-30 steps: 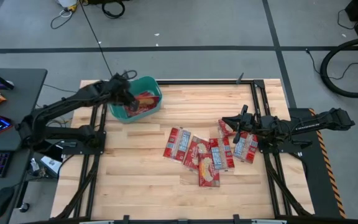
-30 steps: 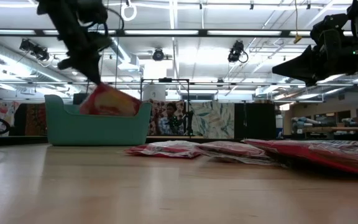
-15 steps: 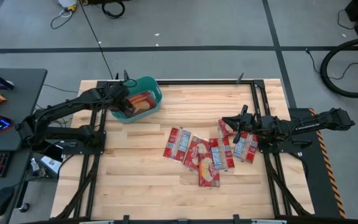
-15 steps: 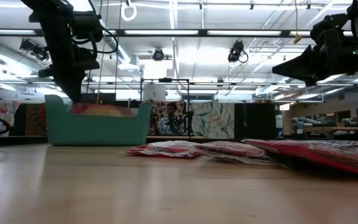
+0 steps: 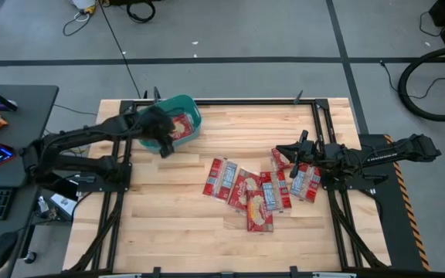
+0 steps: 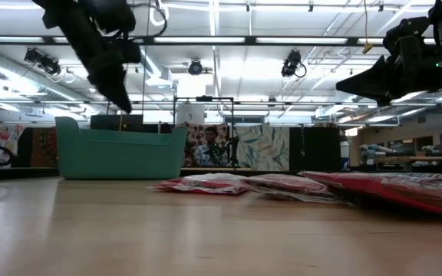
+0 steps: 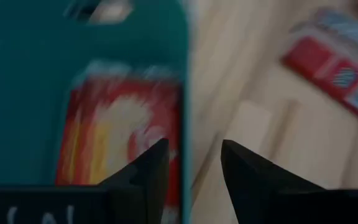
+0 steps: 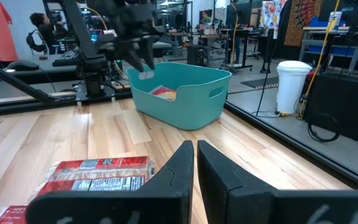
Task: Sort popcorn bags into baskets
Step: Put the red popcorn bag into the green bin
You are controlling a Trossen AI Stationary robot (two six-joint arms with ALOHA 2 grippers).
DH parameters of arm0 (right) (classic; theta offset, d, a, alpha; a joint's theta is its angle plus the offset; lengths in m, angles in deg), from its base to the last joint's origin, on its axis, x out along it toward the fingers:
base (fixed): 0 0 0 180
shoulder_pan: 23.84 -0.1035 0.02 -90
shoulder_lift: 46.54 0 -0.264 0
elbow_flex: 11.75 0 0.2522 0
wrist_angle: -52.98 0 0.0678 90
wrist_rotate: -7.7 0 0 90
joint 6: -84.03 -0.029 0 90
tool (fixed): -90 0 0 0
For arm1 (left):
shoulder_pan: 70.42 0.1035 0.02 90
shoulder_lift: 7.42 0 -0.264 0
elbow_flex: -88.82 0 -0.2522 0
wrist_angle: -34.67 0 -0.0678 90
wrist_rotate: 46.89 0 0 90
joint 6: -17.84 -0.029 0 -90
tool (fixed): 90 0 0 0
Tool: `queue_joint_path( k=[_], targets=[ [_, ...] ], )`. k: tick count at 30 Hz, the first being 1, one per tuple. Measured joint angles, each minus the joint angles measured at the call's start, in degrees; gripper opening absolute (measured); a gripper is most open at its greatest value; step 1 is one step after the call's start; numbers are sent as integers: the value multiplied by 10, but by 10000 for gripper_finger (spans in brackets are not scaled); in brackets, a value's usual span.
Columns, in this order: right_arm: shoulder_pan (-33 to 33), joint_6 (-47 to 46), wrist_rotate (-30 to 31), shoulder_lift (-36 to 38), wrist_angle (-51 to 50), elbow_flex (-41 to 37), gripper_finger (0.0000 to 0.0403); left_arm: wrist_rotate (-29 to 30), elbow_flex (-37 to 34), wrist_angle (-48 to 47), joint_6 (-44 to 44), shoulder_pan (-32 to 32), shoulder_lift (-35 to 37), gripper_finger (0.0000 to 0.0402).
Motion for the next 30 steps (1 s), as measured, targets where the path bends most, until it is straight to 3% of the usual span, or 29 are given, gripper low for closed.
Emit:
queue_joint_path(
  k=[3,7,18,30],
  targets=[
    [0,0,0,0,0,0,25,0,0,30,11,-40,-2,149],
    [0,0,0,0,0,0,25,4,0,54,89,-89,-26,147],
    [0,0,0,0,0,0,25,37,0,160,122,-214,-172,150],
    [0,0,0,0,0,0,25,65,42,194,79,-340,-302,227]
  ],
)
